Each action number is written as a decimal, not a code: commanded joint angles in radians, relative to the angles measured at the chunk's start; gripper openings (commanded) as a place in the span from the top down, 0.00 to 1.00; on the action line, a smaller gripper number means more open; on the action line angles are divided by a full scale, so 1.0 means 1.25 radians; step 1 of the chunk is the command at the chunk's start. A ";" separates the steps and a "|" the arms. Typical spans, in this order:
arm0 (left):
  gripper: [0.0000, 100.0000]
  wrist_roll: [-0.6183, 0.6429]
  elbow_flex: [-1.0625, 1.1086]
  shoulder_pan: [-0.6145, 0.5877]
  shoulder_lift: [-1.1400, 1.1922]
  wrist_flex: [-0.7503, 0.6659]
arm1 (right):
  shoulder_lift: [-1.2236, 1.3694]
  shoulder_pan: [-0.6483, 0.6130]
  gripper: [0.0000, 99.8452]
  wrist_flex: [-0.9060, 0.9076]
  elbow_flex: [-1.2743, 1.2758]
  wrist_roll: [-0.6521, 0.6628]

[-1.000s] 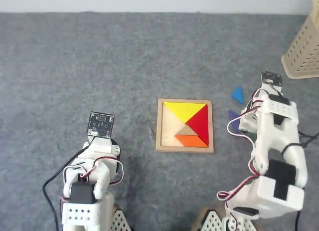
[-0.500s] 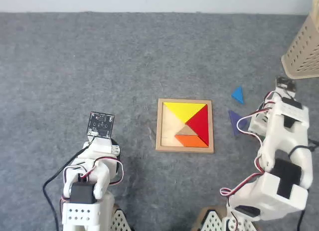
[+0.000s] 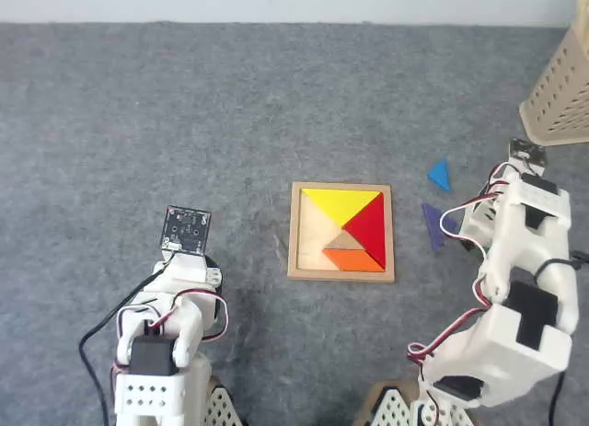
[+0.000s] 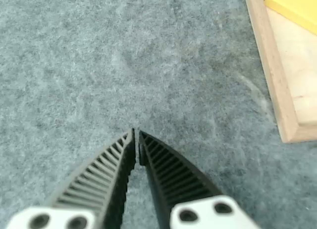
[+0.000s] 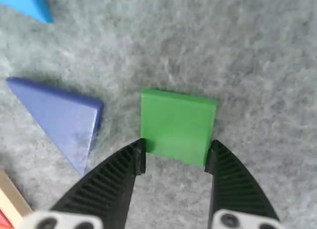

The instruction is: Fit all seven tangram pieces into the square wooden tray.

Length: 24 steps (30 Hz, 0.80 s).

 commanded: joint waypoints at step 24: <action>0.99 0.007 -0.004 -0.004 -0.002 0.004 | 0.091 -0.017 0.79 0.132 -0.217 0.157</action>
